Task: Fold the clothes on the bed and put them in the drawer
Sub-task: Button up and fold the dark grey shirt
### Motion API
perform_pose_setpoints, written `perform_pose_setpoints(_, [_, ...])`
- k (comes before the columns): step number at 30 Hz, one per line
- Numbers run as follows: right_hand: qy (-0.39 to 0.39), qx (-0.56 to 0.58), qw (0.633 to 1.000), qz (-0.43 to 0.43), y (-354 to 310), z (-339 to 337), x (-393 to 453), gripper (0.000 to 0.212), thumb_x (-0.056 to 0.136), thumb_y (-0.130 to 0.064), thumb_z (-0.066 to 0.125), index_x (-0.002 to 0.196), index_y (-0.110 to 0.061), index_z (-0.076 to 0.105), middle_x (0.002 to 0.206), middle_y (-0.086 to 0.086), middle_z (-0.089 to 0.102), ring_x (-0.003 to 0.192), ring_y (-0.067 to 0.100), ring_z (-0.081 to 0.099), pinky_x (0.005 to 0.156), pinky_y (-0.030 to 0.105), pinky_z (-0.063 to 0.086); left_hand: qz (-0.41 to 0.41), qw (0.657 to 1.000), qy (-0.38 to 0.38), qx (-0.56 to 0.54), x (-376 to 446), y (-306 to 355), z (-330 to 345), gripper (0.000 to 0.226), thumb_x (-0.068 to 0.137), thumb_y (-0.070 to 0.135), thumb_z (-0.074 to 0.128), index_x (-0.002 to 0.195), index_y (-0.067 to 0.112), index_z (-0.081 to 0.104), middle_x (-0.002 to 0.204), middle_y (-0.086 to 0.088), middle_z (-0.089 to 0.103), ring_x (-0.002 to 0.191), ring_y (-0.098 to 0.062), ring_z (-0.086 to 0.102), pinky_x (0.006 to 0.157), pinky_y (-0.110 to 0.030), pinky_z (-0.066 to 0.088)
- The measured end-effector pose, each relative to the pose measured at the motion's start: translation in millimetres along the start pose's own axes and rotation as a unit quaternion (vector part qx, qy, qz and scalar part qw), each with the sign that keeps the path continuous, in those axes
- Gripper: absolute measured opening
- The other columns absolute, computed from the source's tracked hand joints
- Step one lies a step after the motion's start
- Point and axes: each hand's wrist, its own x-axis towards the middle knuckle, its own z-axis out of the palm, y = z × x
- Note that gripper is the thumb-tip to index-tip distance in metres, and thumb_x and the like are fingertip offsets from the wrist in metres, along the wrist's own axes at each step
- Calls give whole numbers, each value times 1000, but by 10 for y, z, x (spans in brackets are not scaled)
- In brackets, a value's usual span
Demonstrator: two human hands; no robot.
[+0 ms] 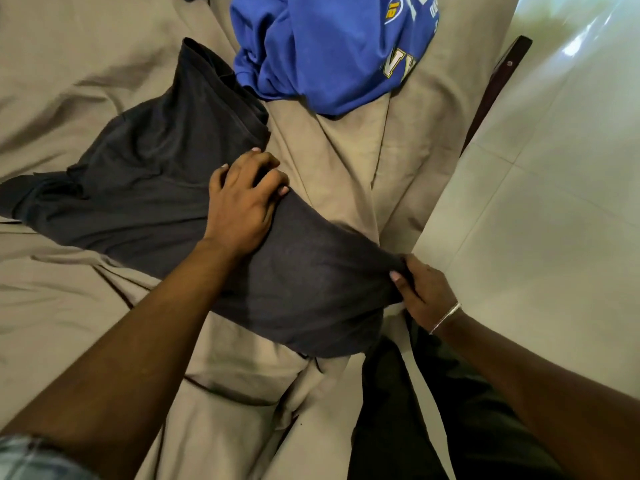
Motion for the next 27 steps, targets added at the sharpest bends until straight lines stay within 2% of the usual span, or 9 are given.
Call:
perform_pose_setpoints(5, [33,-97,995,-9,27,-29,-163,75,97,-67,16,96,-7,61,67,9,63,59,32,61,60,26,38,-87,994,43,40,-74,62,146,37,104,45,39,139,32,45,159,-2,32,148,-23,24,111,-67,-1])
perform_pose_setpoints(8, [22,-139,990,32,42,-10,-122,70,93,-70,19,96,-12,58,70,7,63,63,31,61,56,25,32,-170,977,130,-17,-204,188,69,37,104,40,44,139,28,48,157,-1,36,148,-21,24,114,-65,4])
perform_pose_setpoints(11, [35,-106,993,36,7,31,-91,49,95,-58,34,104,-14,55,85,5,65,75,29,63,65,30,41,-281,925,236,-99,-522,387,-56,38,104,33,44,135,15,53,149,-7,46,141,-21,36,116,-52,21])
perform_pose_setpoints(14, [-2,1,1000,31,-45,55,-102,54,87,-58,54,118,-14,56,103,2,64,90,18,60,79,31,50,-361,856,325,-176,-1065,774,-31,25,101,20,51,115,0,58,115,-16,56,110,-26,50,100,-38,38])
perform_pose_setpoints(17, [-39,-3,999,7,-79,23,-79,55,82,-57,58,109,-9,62,98,1,59,83,14,54,71,22,47,-516,721,319,-335,-1615,1528,58,2,101,12,54,99,10,53,89,1,52,81,-4,50,76,-27,44])
perform_pose_setpoints(19, [-60,14,998,13,-83,-44,-47,48,84,-51,58,104,-8,65,93,2,63,80,20,58,68,26,48,-608,612,270,-428,-1870,1960,209,7,97,9,58,95,16,56,87,5,57,79,1,55,75,-22,45])
perform_pose_setpoints(21, [-91,61,993,46,-77,-87,-62,37,84,-45,59,102,-13,65,86,0,67,79,23,63,68,29,49,-659,529,211,-491,-2062,2207,401,15,95,14,63,103,26,61,101,9,66,95,-5,63,87,-28,50])
perform_pose_setpoints(24, [-104,159,980,57,-26,-186,-61,33,82,-46,62,95,-16,64,81,-3,67,78,27,63,68,40,51,-655,489,174,-549,-2022,2231,550,23,95,20,63,117,26,58,111,17,67,105,1,62,97,-26,49])
perform_pose_setpoints(27, [-136,205,968,42,16,-257,-47,37,80,-43,67,98,-11,66,86,0,69,83,24,64,72,48,51,-625,493,186,-576,-1903,2198,555,10,97,19,58,103,28,59,99,20,68,93,8,63,85,-16,49])
